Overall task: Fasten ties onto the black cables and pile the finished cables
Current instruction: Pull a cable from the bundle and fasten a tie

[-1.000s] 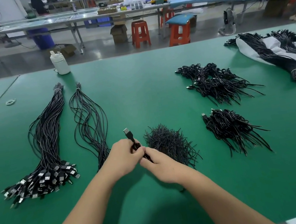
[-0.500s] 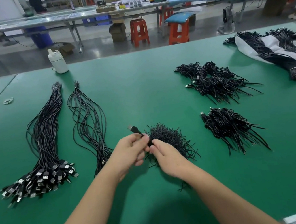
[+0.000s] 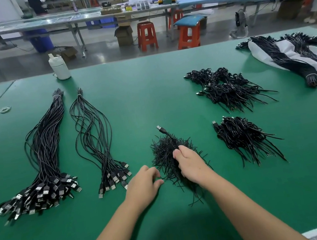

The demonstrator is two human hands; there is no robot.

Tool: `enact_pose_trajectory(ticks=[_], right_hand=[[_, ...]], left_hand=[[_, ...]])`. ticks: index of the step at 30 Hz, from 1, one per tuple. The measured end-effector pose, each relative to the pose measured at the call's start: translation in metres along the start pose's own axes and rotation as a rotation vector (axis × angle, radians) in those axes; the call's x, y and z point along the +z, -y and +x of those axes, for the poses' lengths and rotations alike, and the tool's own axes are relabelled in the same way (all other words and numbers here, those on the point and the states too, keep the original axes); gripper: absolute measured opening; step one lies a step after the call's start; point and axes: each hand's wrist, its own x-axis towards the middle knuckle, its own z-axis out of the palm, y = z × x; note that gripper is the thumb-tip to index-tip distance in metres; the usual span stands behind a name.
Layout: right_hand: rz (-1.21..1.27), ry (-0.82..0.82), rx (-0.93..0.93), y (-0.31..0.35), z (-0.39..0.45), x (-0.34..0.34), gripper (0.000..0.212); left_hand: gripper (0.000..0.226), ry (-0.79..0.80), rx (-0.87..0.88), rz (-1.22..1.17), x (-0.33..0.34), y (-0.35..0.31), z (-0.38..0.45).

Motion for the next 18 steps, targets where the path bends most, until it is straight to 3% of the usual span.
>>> enact_pose_trajectory(ticks=[10, 18], right_hand=[[-0.030, -0.024, -0.012, -0.002, -0.002, -0.003, 0.030], [0.092, 0.107, -0.124, 0.006, -0.011, 0.005, 0.031]], left_hand=[[0.010, 0.005, 0.055, -0.088, -0.011, 0.004, -0.001], [0.013, -0.080, 0.054, -0.312, -0.053, 0.006, -0.009]])
